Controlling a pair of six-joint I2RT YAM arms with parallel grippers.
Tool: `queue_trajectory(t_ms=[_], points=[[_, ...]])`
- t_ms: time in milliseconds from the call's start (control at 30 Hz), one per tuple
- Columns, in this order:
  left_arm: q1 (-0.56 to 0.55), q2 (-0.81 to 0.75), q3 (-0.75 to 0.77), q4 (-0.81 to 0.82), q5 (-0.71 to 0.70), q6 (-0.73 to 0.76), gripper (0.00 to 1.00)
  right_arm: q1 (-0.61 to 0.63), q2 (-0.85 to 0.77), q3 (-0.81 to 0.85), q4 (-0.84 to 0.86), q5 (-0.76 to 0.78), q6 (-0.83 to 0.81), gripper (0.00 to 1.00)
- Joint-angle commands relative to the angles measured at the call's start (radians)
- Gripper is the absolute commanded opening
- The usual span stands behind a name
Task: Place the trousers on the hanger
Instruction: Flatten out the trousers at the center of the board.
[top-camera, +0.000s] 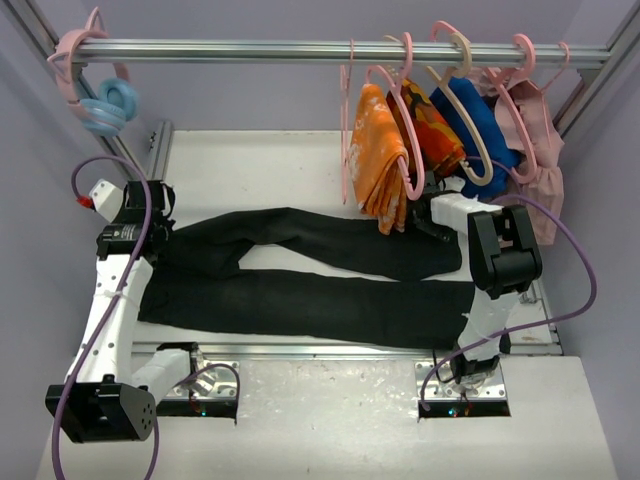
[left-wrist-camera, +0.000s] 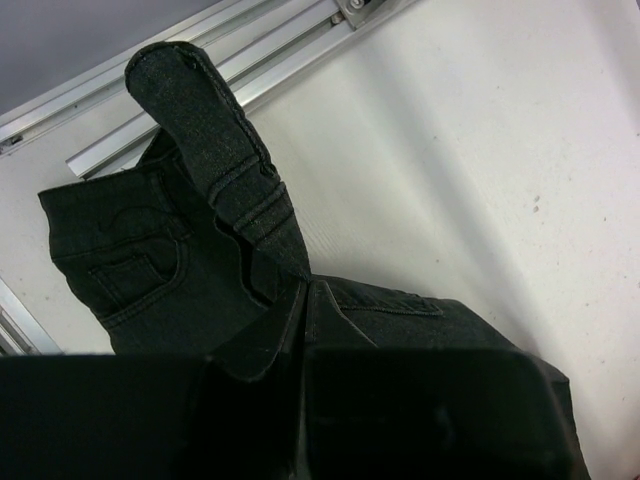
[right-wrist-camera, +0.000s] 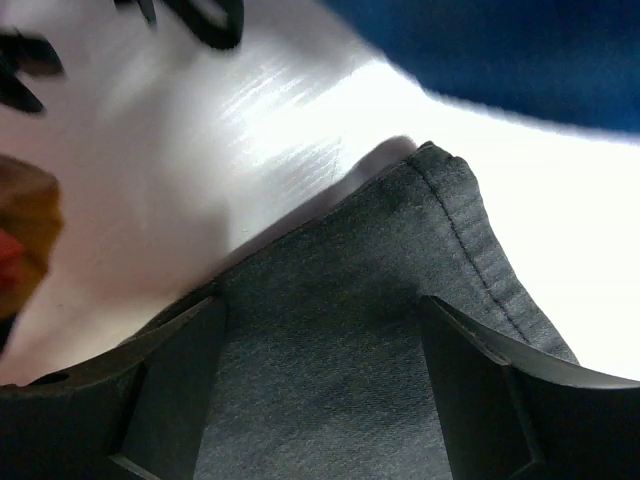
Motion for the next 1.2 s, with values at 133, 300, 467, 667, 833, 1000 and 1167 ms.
queue_trajectory(t_ms=[133,300,467,667,833,1000,1167], points=[[0.007,-0.028,-0.042,0.079,0.030,0.038,0.00,-0.008,0.031,0.048,0.052,0.012,0.039,0.82],[0.008,-0.029,-0.053,0.090,0.029,0.049,0.00,-0.014,0.066,0.060,0.037,0.012,0.089,0.82],[0.006,-0.030,-0.066,0.102,0.034,0.058,0.00,-0.021,0.003,0.014,0.075,-0.007,0.128,0.82],[0.007,-0.031,-0.072,0.108,0.038,0.062,0.00,-0.025,-0.078,-0.034,0.131,-0.046,0.143,0.80],[0.007,-0.036,-0.071,0.108,0.037,0.065,0.00,-0.030,-0.007,0.036,0.018,-0.036,0.117,0.70],[0.008,-0.029,-0.056,0.101,0.034,0.065,0.00,-0.054,-0.110,-0.154,0.006,-0.067,0.177,0.72],[0.006,-0.043,-0.040,0.083,0.020,0.056,0.00,-0.089,-0.270,-0.336,0.048,-0.106,0.175,0.72]])
